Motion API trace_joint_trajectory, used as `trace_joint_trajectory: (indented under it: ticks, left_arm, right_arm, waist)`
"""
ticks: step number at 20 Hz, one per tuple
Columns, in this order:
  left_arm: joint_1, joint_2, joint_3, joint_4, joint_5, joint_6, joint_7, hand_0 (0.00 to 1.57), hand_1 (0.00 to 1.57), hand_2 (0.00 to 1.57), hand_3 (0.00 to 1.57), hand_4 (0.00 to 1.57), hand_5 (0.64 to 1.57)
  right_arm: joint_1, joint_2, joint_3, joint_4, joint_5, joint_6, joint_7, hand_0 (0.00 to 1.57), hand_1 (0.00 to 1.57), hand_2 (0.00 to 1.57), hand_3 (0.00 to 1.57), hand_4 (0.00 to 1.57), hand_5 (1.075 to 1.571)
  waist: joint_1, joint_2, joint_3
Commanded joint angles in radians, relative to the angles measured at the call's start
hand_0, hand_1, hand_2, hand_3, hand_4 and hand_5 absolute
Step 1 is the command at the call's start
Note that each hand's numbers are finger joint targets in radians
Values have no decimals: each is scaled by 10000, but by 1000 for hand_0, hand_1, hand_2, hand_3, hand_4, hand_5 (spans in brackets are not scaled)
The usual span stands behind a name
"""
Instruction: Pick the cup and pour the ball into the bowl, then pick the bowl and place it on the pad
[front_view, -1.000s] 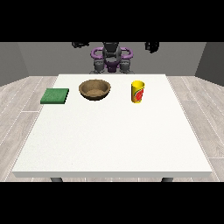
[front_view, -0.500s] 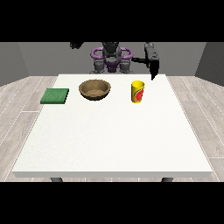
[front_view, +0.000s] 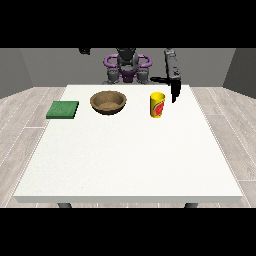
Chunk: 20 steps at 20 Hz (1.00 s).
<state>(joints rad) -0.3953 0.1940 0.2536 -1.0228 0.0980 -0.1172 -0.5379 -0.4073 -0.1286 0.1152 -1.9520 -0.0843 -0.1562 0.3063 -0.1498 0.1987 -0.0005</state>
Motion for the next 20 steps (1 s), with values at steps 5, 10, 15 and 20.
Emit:
trace_joint_trajectory:
  ticks: [5, 10, 15, 20]
  left_arm:
    - [-717, 418, 704, 2266, 165, -11, -1568, 0, 0, 0, 0, 0, 1421]
    - [-545, 7, 638, 3147, -79, 317, -2902, 0, 0, 0, 0, 0, 1429]
    - [-1732, 627, 954, 4199, 78, 403, -2477, 0, 0, 0, 0, 0, 1418]
    - [-1269, 848, 718, 4240, -1002, 2219, -4090, 1320, 1320, 1571, 1571, 965, 1530]
  right_arm:
    - [560, -639, -905, -896, -1095, 1117, 62, 0, 0, 0, 0, 0, 1568]
    - [1281, -843, -1334, -1349, -1602, 1733, -477, 0, 0, 0, 0, 0, 1567]
    - [1232, -1084, -1847, -1792, -1824, 1805, -69, 0, 0, 0, 0, 0, 1567]
    - [892, -1347, -2334, -2092, -2326, 1853, 211, 0, 0, 0, 0, 0, 1562]
  waist:
    - [-768, 409, -1]
    - [-1146, 717, -1]
    - [-1150, 656, -1]
    - [-1461, 1148, 0]
